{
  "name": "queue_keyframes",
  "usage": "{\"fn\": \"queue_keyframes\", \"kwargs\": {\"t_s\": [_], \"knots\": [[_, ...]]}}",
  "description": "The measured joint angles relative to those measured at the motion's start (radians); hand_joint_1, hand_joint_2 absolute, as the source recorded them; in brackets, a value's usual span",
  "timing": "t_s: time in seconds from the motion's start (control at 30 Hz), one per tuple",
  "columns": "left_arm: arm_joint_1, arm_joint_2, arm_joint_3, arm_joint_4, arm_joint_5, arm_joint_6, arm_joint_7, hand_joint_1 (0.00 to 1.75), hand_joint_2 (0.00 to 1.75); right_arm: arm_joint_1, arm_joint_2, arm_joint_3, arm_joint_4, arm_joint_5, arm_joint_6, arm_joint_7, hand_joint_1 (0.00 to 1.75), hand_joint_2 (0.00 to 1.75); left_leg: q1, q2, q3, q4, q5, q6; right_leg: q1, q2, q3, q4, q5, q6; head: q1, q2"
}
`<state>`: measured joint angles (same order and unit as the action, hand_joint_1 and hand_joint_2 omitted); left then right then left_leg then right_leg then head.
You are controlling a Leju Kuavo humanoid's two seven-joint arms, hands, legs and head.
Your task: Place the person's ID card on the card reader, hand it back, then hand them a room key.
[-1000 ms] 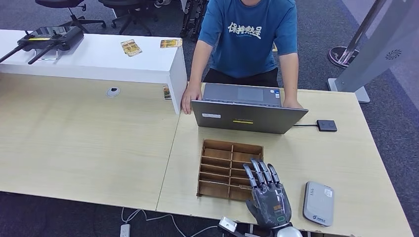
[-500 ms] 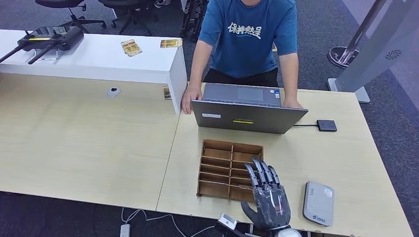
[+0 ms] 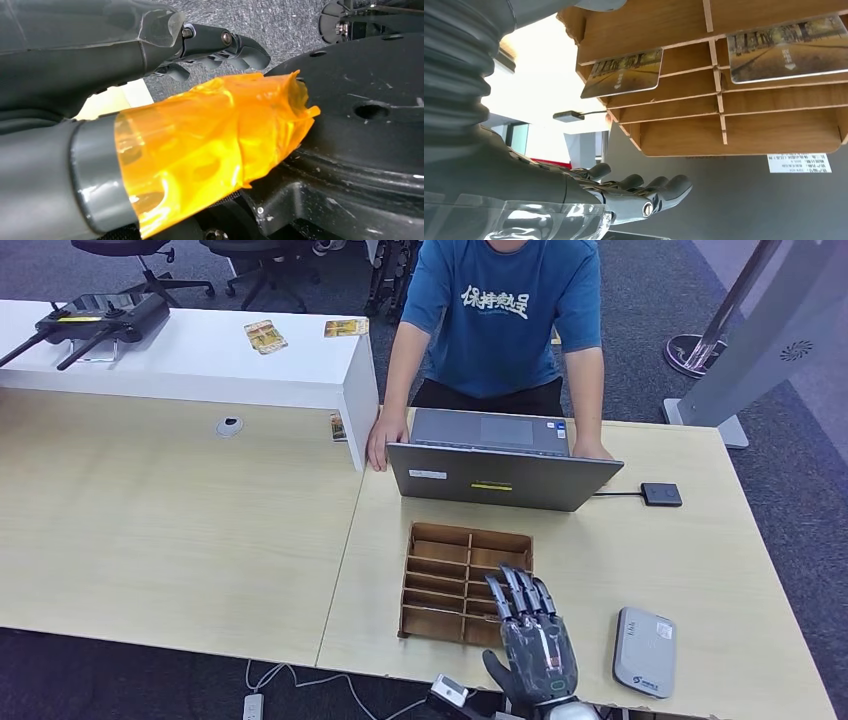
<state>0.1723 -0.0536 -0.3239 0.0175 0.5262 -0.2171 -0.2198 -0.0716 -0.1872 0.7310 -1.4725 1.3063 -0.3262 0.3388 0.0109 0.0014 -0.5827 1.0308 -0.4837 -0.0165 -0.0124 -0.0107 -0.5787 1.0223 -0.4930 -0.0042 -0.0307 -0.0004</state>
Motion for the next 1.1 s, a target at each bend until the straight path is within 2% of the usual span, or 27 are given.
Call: {"fn": "queue_keyframes", "kwargs": {"t_s": [0.57, 1.1], "knots": [[-0.001, 0.006, -0.001, 0.000, -0.004, -0.004, 0.002, 0.00, 0.00, -0.034, 0.038, 0.001, 0.117, -0.005, 0.017, 0.015, 0.00, 1.75, 0.000, 0.000, 0.000, 0.000, 0.000, 0.000, 0.000, 0.000, 0.000, 0.000, 0.000, 0.000, 0.000, 0.000], [0.000, 0.000, -0.001, 0.000, 0.013, 0.000, 0.002, 0.00, 0.00, 0.000, 0.038, -0.026, 0.081, 0.001, 0.006, 0.052, 0.00, 1.75, 0.000, 0.000, 0.000, 0.000, 0.000, 0.000, 0.000, 0.000, 0.000, 0.000, 0.000, 0.000, 0.000, 0.000]]}}
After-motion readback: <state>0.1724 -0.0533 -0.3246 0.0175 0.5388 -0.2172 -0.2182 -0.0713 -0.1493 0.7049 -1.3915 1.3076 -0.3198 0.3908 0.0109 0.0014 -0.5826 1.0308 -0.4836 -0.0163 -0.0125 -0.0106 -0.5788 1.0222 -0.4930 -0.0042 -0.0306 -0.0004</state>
